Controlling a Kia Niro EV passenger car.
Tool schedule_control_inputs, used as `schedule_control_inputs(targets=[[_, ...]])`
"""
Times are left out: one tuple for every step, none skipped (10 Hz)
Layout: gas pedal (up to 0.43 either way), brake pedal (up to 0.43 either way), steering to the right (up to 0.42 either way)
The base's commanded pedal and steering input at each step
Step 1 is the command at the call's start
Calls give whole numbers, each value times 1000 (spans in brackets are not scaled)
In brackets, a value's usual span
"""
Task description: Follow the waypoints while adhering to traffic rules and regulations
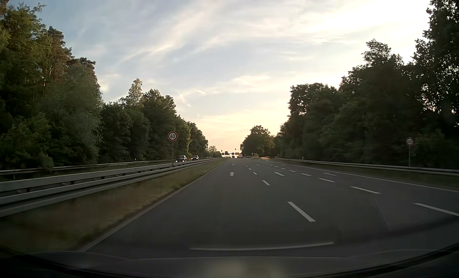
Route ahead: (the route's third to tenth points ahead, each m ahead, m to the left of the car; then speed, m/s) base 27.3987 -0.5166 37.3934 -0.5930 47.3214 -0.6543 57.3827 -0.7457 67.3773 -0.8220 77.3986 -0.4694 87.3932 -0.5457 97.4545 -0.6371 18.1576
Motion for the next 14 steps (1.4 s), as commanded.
schedule_control_inputs(targets=[[0, 79, -2], [0, 79, -1], [0, 0, 0], [0, 0, 0], [0, 0, 0], [0, 0, 0], [0, 0, 0], [0, 0, 0], [0, 0, 0], [0, 0, 0], [0, 0, 0], [0, 0, 0], [0, 0, 0], [0, 0, 0]])
